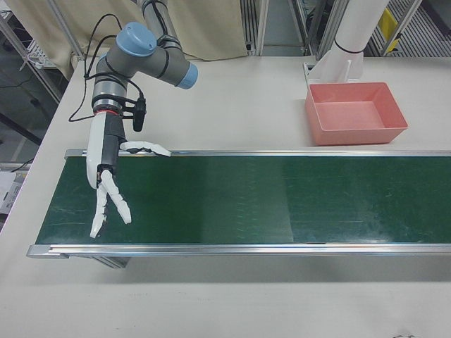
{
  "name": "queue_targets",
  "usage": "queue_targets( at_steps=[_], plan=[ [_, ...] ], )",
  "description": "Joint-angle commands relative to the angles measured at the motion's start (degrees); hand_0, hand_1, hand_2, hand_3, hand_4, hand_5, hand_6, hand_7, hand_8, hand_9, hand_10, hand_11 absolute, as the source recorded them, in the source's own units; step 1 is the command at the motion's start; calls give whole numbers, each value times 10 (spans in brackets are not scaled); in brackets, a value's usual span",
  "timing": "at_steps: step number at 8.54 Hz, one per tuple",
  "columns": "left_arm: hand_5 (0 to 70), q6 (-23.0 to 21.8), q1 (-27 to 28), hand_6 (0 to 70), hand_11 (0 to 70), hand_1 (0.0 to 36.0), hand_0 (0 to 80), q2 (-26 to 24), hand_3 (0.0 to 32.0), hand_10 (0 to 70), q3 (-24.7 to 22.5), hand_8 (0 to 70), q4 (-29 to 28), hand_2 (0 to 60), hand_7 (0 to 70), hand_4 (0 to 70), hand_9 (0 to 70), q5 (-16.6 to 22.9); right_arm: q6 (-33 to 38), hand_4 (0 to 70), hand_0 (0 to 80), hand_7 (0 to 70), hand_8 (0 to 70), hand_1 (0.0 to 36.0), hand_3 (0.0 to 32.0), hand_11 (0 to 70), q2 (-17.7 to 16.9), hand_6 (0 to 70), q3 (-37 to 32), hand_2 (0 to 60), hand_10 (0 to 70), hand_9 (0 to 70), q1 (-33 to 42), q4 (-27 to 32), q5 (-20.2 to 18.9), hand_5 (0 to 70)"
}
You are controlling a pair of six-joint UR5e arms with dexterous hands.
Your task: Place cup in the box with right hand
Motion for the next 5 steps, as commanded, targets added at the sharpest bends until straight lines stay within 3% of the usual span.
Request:
queue_targets(
  at_steps=[1,5],
  plan=[
    [0,0,1,0,0,0,0,0,0,0,0,0,0,0,0,0,0,0,0,0,408,0,27,133,0,0,0,11,-3,170,0,20,-16,0,1,37],
    [0,0,0,0,0,0,0,0,0,0,0,0,0,0,0,0,0,0,3,0,401,0,23,131,0,0,0,11,-18,178,0,14,-41,-3,2,35]
  ],
)
